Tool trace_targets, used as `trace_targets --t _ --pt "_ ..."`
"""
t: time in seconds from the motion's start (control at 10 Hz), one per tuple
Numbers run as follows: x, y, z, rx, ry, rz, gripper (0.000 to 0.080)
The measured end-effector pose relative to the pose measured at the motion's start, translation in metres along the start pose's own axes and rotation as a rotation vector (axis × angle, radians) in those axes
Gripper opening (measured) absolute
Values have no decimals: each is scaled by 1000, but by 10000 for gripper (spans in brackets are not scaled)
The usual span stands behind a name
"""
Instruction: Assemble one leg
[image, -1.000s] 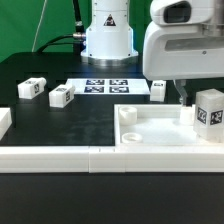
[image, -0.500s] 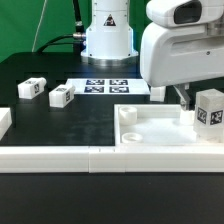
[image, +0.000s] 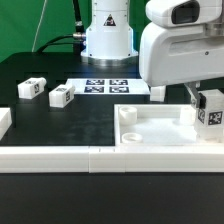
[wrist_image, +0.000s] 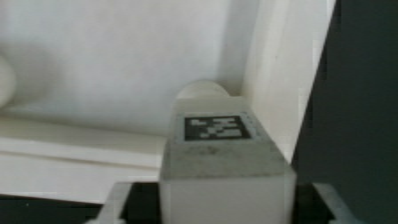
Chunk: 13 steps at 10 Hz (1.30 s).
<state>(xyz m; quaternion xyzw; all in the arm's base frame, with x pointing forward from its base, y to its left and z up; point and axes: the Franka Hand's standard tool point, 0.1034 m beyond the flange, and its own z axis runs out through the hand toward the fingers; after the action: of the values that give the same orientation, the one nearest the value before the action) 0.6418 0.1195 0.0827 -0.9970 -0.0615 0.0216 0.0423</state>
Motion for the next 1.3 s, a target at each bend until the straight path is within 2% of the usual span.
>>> trace_targets --t 0.5,0.9,1.1,1.2,1.3 --pt "0 2 1 9 18 607 290" --pt "-4 2 2 43 53 1222 291" --pt "-3 3 2 64 45 1389 291" --pt "-3 2 2 67 43 1419 291" --pt "-4 1 3 67 42 1397 454"
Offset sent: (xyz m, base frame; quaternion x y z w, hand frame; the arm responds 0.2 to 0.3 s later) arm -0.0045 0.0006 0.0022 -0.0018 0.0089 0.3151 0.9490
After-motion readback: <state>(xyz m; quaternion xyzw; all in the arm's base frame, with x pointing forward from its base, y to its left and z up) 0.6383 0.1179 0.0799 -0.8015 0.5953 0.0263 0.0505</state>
